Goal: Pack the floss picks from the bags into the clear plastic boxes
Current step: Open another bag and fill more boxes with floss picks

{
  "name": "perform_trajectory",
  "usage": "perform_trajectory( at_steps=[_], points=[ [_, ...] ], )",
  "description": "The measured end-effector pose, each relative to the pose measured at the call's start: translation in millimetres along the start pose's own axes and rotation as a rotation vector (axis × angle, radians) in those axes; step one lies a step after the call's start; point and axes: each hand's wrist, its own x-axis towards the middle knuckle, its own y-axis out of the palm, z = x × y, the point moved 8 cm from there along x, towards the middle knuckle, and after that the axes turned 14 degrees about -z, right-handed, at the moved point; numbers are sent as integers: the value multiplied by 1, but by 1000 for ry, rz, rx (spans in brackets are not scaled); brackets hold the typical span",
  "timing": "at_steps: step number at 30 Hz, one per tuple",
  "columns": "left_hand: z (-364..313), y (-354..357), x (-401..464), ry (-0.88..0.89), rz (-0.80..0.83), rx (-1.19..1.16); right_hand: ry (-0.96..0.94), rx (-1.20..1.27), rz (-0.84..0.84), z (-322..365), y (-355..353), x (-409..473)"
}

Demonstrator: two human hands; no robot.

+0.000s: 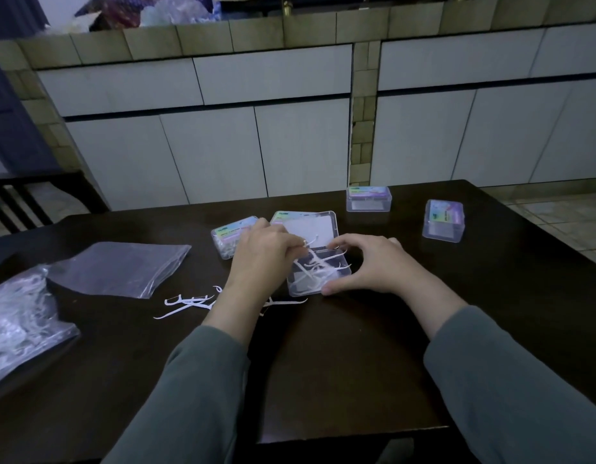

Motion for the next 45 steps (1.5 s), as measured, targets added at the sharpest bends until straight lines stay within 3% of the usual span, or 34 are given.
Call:
perform_trajectory(
  at_steps=[4,9,11,15,20,23,27,33,37,42,45],
  points=[
    [7,1,-2,-139,66,-45,-1,-6,-6,0,-1,0],
    [8,-23,-1,-241,-166,-232,3,-2,-6,0,0,0],
    [-3,-14,0,-221,-106,-285,-4,0,-2,1,0,0],
    [-12,14,-2,-138,147,-151,-26,11,3,2,0,0],
    [13,-3,0,-162,15,-194,7,-4,-11,-1,0,0],
    [21,3,-5,-211,116,-120,-1,-9,-17,1,1,1],
    [5,16,-6,-153,224,-82,0,-14,-14,2,-1,-1],
    [9,8,-3,-165,192,-194,-4,-15,-19,1,-1,-1],
    [-1,26,-3,-105,347,-136,-13,-24,-48,3,-1,-1],
    [8,27,-6,-162,336,-248,-60,-91,-89,7,-2,-1],
    [20,11,-8,-224,227,-355,-113,-185,-182,12,-9,-4]
  ],
)
